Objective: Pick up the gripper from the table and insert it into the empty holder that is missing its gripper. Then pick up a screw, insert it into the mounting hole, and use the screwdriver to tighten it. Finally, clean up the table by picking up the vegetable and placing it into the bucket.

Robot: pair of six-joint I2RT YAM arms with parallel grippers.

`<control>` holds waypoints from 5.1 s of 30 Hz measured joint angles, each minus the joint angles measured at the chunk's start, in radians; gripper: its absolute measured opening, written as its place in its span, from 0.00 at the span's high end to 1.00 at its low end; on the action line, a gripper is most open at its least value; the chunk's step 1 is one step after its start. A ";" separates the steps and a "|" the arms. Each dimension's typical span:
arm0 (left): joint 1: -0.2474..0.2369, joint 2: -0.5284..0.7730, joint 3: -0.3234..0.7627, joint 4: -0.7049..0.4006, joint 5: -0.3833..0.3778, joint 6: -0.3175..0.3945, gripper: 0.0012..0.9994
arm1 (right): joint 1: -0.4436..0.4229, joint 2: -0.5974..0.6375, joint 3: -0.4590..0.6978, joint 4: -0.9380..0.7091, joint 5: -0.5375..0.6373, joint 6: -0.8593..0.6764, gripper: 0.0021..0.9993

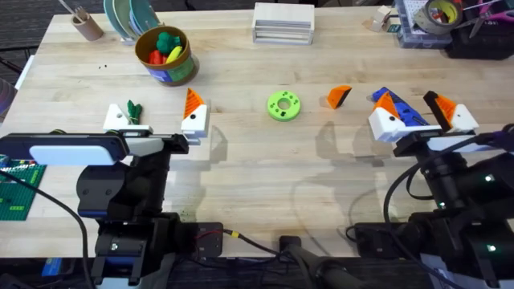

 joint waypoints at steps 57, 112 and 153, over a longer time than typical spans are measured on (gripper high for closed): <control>0.000 1.065 1.189 -1.033 -0.187 0.227 0.01 | 0.000 0.650 0.926 -0.759 -0.005 0.070 0.01; 0.167 1.073 1.172 -1.054 0.188 0.144 0.26 | 0.000 0.650 0.926 -0.758 -0.005 -0.050 0.02; 0.083 0.798 1.172 -0.951 0.796 0.178 0.01 | 0.000 0.650 0.926 -0.759 -0.005 -0.050 0.01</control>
